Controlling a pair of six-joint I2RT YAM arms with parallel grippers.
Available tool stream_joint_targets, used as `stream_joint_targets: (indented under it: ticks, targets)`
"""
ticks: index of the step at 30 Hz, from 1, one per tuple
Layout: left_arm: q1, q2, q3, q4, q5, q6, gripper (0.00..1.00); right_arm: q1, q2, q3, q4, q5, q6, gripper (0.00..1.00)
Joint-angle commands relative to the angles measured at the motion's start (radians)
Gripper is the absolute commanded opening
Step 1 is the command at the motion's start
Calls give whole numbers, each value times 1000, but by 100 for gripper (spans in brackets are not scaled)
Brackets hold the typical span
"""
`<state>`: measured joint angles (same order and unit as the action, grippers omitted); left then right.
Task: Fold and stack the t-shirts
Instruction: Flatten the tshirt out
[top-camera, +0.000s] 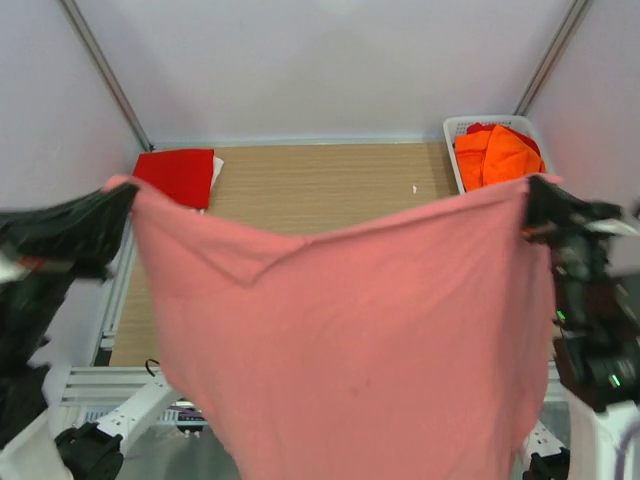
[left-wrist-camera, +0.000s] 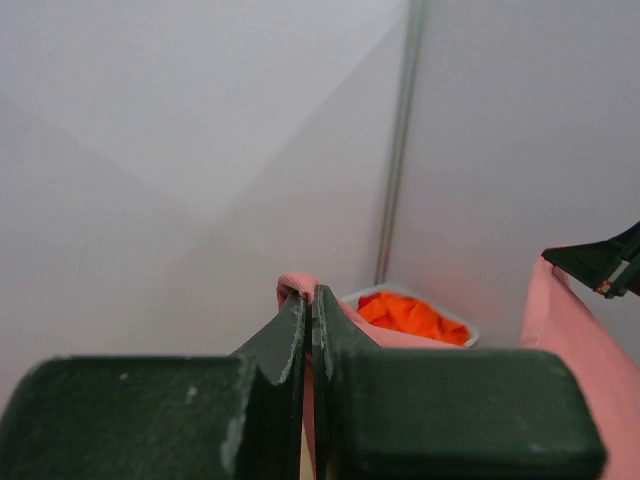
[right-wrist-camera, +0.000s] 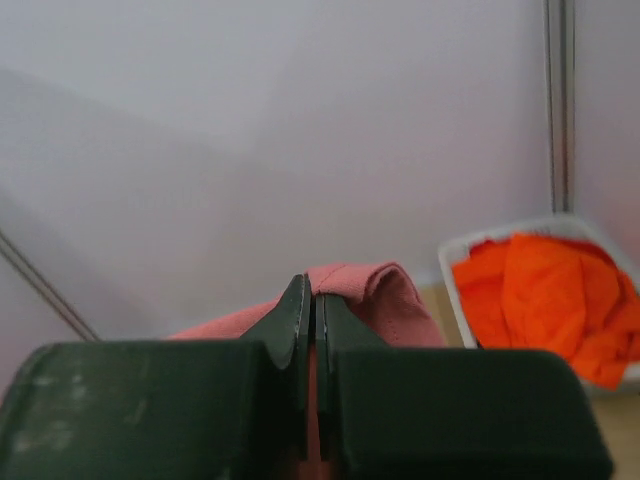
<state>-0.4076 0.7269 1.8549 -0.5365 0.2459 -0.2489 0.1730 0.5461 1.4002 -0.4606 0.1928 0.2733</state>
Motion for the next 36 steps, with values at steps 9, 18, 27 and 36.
stream_joint_targets:
  ticks: [9,18,27,36]
  targets:
    - [139,1002,105,-195,-402,185,0,3,880,-188,208,185,27,1]
    - [236,1739,721,-291,-278,20,99,-4,1488,333,-19,277,63,100]
    - [231,1515,545,-411,-318,-33,100,29,1362,174,37,245,118,100]
    - [162,1064,-262,-210,-301,-243,93,106,1137,-131,137,-35,164,100]
